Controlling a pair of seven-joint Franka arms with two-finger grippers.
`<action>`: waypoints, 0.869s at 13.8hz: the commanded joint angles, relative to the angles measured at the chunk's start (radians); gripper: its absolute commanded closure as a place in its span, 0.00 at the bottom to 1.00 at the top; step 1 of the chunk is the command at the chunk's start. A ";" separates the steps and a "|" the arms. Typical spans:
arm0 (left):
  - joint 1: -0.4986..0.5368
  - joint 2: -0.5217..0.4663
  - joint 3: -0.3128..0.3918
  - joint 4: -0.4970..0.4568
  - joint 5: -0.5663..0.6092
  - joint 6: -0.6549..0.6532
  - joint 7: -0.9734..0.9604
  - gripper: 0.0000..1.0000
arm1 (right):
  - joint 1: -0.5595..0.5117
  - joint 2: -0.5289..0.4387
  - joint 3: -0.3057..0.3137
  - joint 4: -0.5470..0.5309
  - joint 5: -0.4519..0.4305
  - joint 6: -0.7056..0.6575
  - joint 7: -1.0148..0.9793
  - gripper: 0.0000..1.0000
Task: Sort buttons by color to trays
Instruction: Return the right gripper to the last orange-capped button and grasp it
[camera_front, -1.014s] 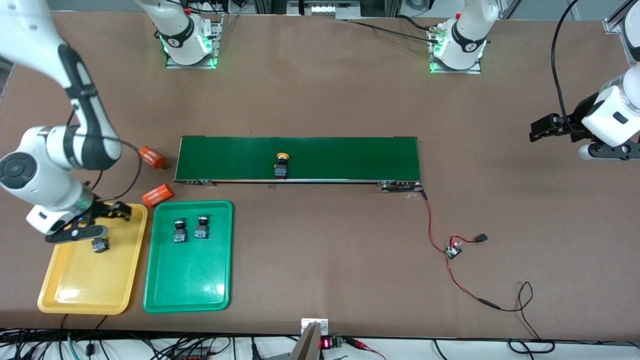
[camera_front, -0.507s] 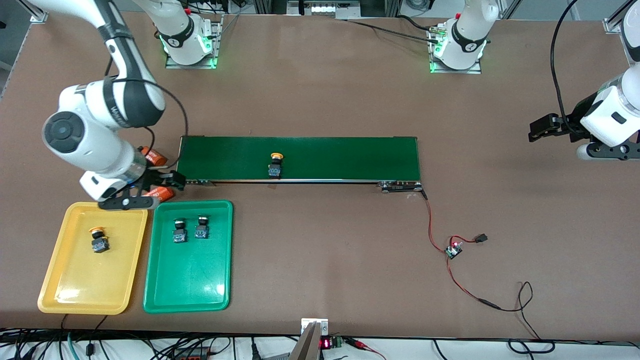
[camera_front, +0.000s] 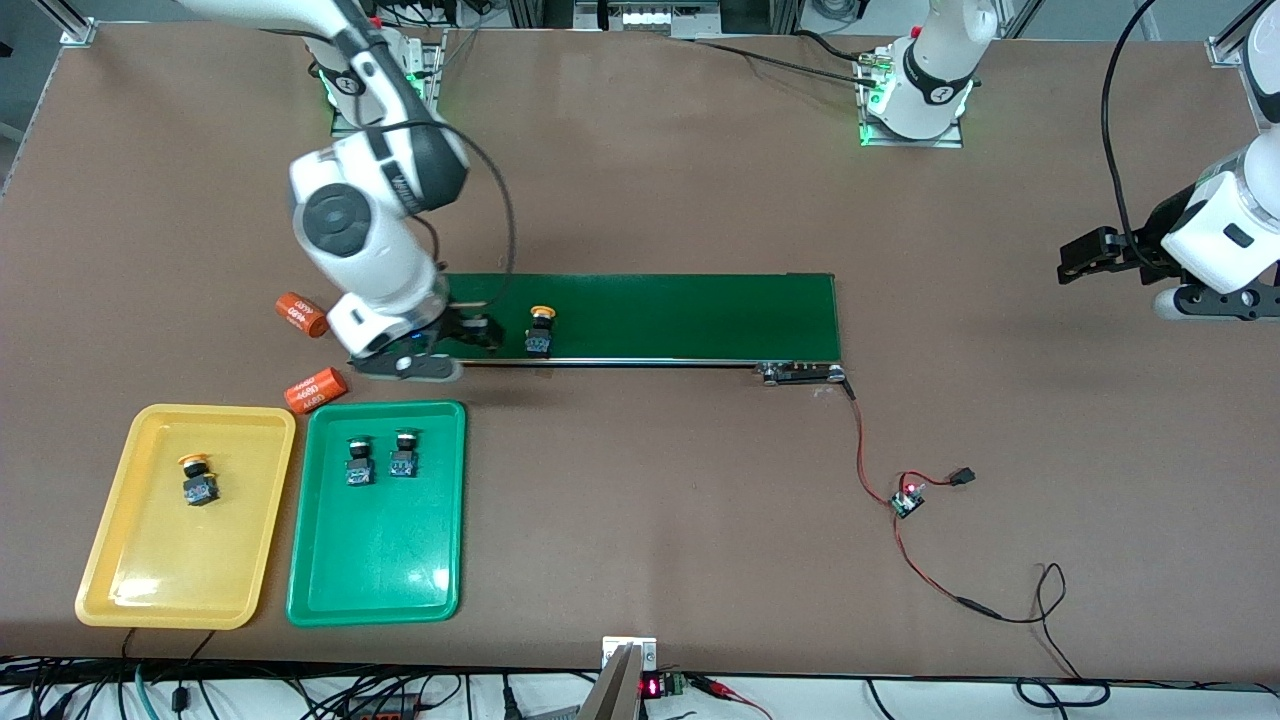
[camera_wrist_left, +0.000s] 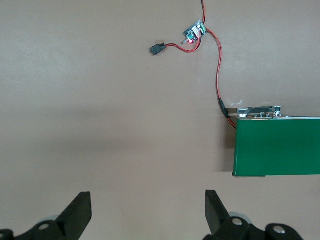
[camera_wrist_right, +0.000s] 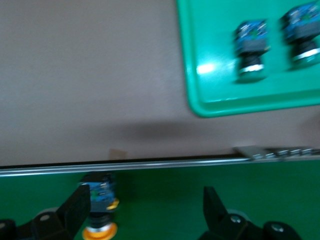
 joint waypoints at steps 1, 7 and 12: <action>0.003 0.011 0.001 0.027 -0.013 -0.013 0.023 0.00 | 0.037 0.003 -0.010 -0.059 0.007 0.087 0.069 0.00; 0.001 0.014 0.007 0.045 -0.013 -0.014 0.022 0.00 | 0.072 0.045 -0.012 -0.061 0.002 0.092 0.108 0.00; 0.001 0.017 0.004 0.046 -0.011 -0.033 0.020 0.00 | 0.071 0.091 -0.012 -0.066 -0.075 0.104 0.106 0.07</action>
